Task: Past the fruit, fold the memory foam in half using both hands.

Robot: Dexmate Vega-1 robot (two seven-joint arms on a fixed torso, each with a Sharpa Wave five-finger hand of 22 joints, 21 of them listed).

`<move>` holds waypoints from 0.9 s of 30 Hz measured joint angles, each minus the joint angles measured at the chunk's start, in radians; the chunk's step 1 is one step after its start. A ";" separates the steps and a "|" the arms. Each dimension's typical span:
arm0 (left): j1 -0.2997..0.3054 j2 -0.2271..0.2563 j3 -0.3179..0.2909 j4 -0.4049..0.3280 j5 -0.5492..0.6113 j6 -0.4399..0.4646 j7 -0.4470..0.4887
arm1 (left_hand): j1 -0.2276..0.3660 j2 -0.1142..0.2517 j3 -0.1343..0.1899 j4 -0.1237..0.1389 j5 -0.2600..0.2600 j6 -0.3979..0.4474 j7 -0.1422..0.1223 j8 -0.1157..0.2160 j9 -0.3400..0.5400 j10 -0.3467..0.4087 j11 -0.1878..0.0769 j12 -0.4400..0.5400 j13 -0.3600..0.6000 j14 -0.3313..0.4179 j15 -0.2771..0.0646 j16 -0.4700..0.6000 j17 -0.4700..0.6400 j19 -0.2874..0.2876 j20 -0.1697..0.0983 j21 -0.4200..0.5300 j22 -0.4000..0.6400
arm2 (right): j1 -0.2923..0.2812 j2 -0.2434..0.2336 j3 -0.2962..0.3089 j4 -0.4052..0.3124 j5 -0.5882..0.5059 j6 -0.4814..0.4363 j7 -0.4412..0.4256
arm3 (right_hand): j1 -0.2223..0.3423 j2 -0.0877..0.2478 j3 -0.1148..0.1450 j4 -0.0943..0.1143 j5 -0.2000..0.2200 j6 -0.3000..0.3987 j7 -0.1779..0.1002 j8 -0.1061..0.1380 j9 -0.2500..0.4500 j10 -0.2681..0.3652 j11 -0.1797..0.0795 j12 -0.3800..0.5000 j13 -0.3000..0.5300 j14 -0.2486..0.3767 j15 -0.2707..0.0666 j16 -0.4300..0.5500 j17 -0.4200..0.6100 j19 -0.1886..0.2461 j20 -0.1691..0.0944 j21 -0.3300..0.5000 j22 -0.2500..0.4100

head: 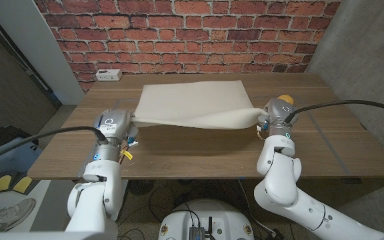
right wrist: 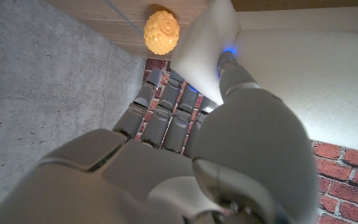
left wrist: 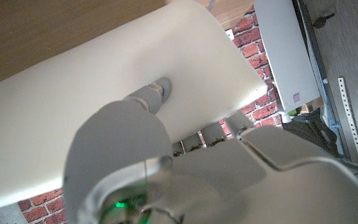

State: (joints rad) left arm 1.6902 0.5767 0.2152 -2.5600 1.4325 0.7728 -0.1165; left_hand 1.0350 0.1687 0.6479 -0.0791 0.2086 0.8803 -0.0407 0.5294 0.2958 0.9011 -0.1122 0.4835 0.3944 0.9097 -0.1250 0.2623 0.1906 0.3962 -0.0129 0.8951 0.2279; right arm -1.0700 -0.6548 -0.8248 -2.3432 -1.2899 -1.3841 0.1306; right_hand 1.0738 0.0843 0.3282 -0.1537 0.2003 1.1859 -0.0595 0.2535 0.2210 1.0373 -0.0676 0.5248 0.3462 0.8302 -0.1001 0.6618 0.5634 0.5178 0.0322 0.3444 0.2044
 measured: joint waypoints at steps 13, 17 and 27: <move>0.052 -0.002 -0.106 -0.138 -0.053 -0.078 -0.233 | 0.000 0.000 -0.007 -0.010 -0.005 0.000 0.008 -0.001 -0.004 0.005 0.006 0.000 0.000 0.009 -0.001 -0.004 0.000 -0.005 -0.005 0.007 0.000 | -0.196 0.052 0.158 -0.092 -0.218 0.135 0.237 | 0.000 0.000 0.011 0.011 0.007 -0.011 -0.011 -0.007 -0.004 -0.026 -0.026 -0.011 0.000 -0.018 0.004 -0.004 0.009 -0.010 -0.019 0.000 0.000; 0.060 -0.005 -0.155 -0.181 -0.094 -0.113 -0.318 | 0.000 0.000 -0.010 -0.013 -0.009 0.000 0.008 -0.002 -0.005 0.005 0.006 0.000 0.000 0.025 -0.005 0.000 0.002 -0.005 -0.005 0.015 0.000 | -0.246 0.086 0.209 -0.107 -0.254 0.196 0.290 | -0.009 0.006 0.011 0.011 0.007 -0.024 -0.024 -0.008 -0.004 -0.047 -0.036 -0.015 0.005 -0.031 0.009 -0.004 0.017 -0.005 -0.048 0.000 0.000; 0.034 0.004 -0.291 -0.267 -0.240 -0.169 -0.557 | 0.011 0.003 -0.014 -0.030 -0.017 0.000 0.025 -0.008 -0.011 0.018 0.018 0.000 0.000 0.055 -0.016 0.013 0.003 -0.005 -0.005 0.037 -0.005 | -0.345 0.193 0.328 -0.138 -0.323 0.358 0.388 | -0.017 0.015 0.007 0.016 0.015 -0.032 -0.032 -0.015 -0.005 -0.068 -0.057 -0.022 0.009 -0.061 0.014 -0.013 0.027 -0.003 -0.072 0.000 0.000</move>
State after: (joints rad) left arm 1.7245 0.5807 -0.0755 -2.8270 1.1930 0.6033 -0.6732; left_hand 1.0457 0.1714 0.6339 -0.1092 0.1920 0.8803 -0.0152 0.5214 0.2850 0.9190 -0.0937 0.4835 0.3945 0.9652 -0.1411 0.2750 0.1933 0.3908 -0.0182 0.9323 0.2229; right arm -1.4154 -0.4621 -0.4969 -2.4811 -1.6127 -1.0261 0.5186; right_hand 1.0566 0.0992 0.3355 -0.1376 0.2151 1.1538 -0.0917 0.2381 0.2164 0.9692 -0.1249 0.5024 0.3554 0.7693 -0.0860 0.6492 0.5901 0.5146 -0.0397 0.3444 0.2046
